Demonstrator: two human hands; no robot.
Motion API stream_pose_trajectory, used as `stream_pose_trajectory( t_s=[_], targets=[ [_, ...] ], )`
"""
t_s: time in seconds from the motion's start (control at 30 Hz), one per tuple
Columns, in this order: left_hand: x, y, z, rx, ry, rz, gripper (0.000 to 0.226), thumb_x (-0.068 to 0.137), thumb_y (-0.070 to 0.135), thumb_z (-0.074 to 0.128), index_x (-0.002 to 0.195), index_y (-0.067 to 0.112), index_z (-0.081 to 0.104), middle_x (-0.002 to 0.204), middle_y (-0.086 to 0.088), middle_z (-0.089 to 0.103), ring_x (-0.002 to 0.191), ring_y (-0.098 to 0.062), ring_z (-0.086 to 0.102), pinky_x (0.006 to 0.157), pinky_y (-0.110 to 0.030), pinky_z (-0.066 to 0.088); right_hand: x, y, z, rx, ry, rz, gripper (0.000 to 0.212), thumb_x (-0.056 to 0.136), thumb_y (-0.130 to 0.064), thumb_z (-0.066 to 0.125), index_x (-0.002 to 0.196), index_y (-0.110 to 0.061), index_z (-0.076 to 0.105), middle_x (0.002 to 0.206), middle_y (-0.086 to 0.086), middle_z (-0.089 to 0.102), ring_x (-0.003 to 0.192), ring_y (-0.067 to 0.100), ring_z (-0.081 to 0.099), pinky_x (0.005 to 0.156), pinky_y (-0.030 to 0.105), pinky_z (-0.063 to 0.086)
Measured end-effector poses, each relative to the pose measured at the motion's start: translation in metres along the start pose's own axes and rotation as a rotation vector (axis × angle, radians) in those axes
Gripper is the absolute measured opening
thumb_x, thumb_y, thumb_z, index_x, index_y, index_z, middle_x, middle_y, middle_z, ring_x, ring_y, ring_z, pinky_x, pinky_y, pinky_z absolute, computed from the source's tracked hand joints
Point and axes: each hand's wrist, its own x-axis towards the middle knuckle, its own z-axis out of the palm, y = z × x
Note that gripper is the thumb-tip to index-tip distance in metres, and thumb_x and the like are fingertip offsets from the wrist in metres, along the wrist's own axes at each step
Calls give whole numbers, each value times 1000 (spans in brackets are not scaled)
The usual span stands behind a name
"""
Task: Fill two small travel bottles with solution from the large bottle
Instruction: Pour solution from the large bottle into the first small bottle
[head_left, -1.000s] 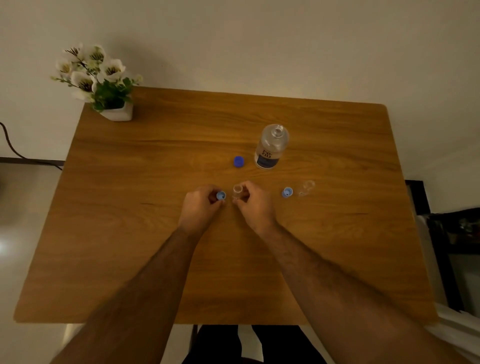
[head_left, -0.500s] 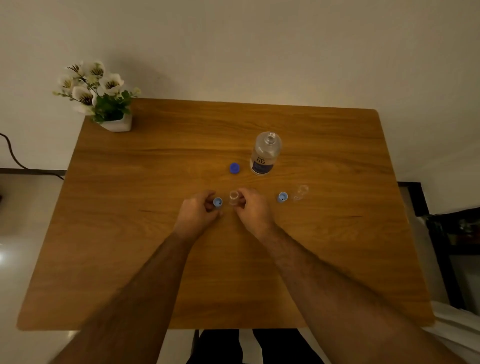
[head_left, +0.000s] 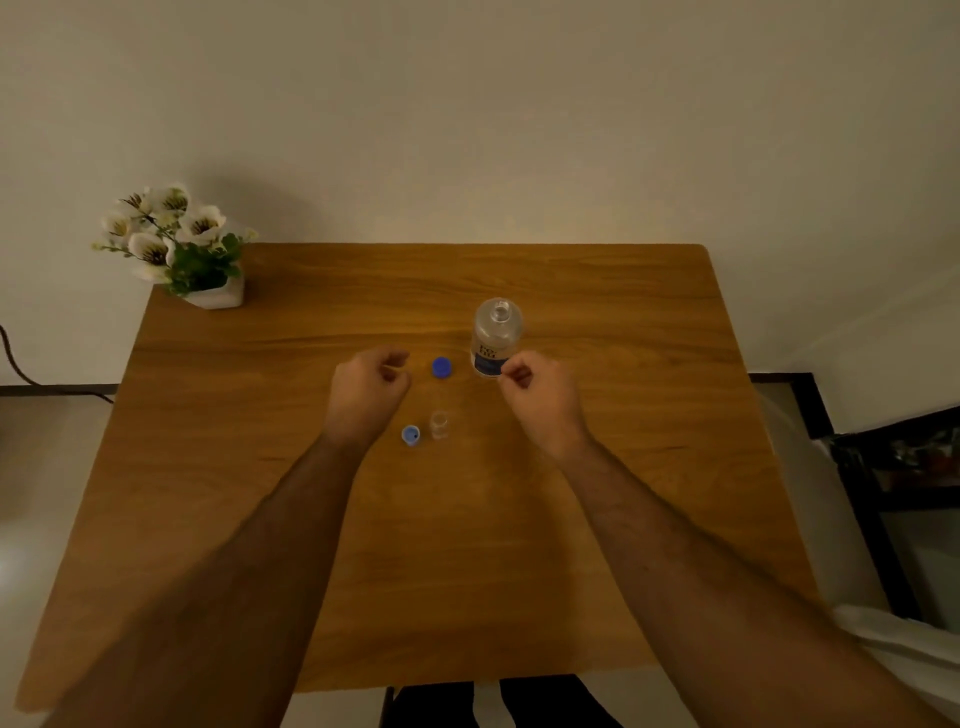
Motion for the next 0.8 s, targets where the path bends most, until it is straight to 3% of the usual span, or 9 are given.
stream_pose_trajectory(
  t_s=[0.2,0.3,0.4,0.5,0.7,0.8],
  targets=[
    [29,43,11,-24,-169,47,51,84,18,72,131,14,55,124,-2,63,101,-8,60,74,-20,50,28,3,-42,33,100,23,16,87,-11,67,86,-26,59,80,-14,57,72,-2,54,58,9,38],
    [40,58,21,-33,-248,56,64,78,17,78,136,15,51,130,-2,60,110,-13,59,82,-28,53,44,6,-47,35,6,53,20,85,-10,70,100,-21,62,97,-6,63,88,8,60,66,12,44],
    [48,63,32,-38,-311,59,72,73,16,81,138,18,50,132,0,59,113,-15,58,87,-34,54,60,11,-42,35,-165,93,54,80,-9,76,129,-18,53,125,1,59,111,17,57,88,30,52],
    [52,63,39,-81,-333,25,76,72,12,82,138,20,47,135,1,56,117,-16,56,87,-41,57,73,13,-34,49,-296,79,77,72,-10,82,139,-21,44,137,1,52,122,18,51,96,35,48],
    [58,61,44,-143,-332,31,71,68,16,84,131,23,53,128,4,60,114,-12,57,89,-42,55,88,20,-18,145,-401,-6,83,62,-19,90,133,-25,48,120,-9,57,109,8,51,79,20,42],
    [59,60,45,-200,-346,34,71,66,16,86,130,20,55,126,3,62,113,-13,59,90,-40,54,91,21,-15,207,-404,-11,85,58,-22,91,132,-27,48,117,-12,59,109,9,55,80,22,47]
  ],
)
